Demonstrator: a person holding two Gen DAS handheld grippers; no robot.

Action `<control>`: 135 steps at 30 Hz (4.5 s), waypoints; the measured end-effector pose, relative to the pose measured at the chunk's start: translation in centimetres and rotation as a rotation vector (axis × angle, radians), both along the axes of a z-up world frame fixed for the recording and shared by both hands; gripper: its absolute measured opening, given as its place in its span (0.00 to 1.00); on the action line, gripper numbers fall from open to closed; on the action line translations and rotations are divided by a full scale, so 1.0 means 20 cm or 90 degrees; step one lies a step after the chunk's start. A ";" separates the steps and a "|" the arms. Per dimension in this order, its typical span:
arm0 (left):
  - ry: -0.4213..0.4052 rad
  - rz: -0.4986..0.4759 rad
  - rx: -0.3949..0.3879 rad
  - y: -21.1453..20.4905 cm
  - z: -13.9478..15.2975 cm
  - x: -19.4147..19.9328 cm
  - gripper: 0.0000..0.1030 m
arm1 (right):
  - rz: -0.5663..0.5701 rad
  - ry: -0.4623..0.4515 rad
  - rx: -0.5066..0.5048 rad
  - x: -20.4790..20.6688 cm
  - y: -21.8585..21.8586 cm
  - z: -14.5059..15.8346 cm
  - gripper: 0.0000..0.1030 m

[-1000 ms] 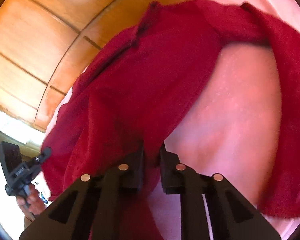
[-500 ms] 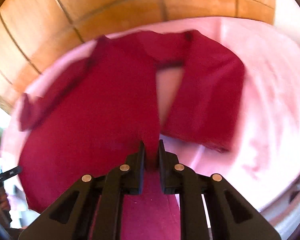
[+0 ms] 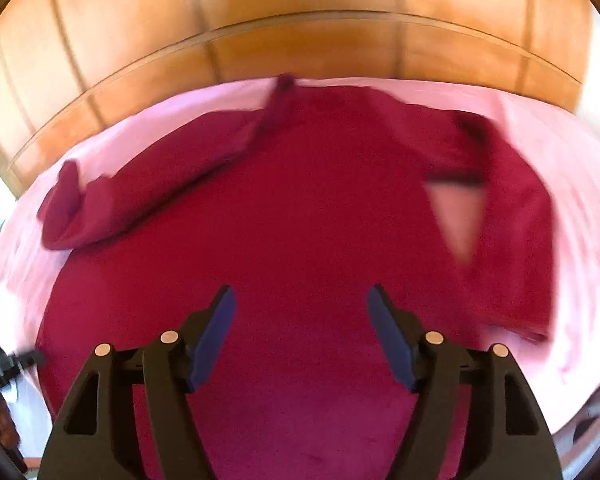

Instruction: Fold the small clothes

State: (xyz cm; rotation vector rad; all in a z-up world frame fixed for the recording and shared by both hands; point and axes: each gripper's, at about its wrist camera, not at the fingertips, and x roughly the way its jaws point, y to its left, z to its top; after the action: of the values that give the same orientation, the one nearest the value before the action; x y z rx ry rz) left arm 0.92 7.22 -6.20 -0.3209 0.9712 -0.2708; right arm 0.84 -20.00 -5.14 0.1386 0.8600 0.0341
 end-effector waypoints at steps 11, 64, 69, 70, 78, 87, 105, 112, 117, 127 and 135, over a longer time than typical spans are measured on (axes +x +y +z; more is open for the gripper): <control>-0.123 0.075 0.381 0.13 0.13 0.36 0.56 | 0.033 -0.029 -0.023 0.07 0.15 -0.21 0.85; 0.022 0.425 0.071 1.47 0.51 0.71 0.59 | 0.102 -0.106 -0.020 0.99 0.49 0.12 0.87; 0.085 0.425 0.116 1.46 0.22 0.62 0.59 | 0.144 -0.073 -0.020 0.69 0.54 -0.01 0.89; 0.097 0.431 0.110 1.48 0.15 0.60 0.59 | 0.148 -0.068 -0.023 0.64 0.55 -0.03 0.90; 0.067 0.445 0.116 1.46 -0.02 0.66 0.58 | 0.139 -0.018 -0.024 0.61 0.59 -0.16 0.92; -0.043 0.470 0.142 1.42 0.18 0.42 0.06 | 0.142 -0.009 -0.048 0.62 0.63 -0.18 0.98; -0.130 0.226 0.127 0.42 0.33 0.43 0.60 | 0.072 -0.032 -0.016 0.48 0.44 -0.09 0.83; -0.157 -0.035 0.116 -0.35 0.24 0.30 0.60 | -0.118 -0.082 -0.048 0.10 -0.24 0.07 0.65; -0.139 -0.133 0.150 -0.69 0.08 0.27 0.60 | -0.242 -0.017 -0.051 -0.06 -0.70 -0.04 0.64; -0.120 -0.146 0.162 -0.76 -0.10 0.32 0.73 | -0.204 -0.037 -0.017 -0.13 -0.82 -0.05 0.06; -0.125 -0.145 0.163 -0.77 -0.11 0.34 0.76 | -0.297 -0.217 0.104 -0.23 -1.30 0.47 0.04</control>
State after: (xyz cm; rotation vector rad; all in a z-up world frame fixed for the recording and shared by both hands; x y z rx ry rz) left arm 7.79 -8.24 -8.44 0.0511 0.8371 -0.3737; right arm -3.73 -45.90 4.31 0.4707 0.4688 -0.3025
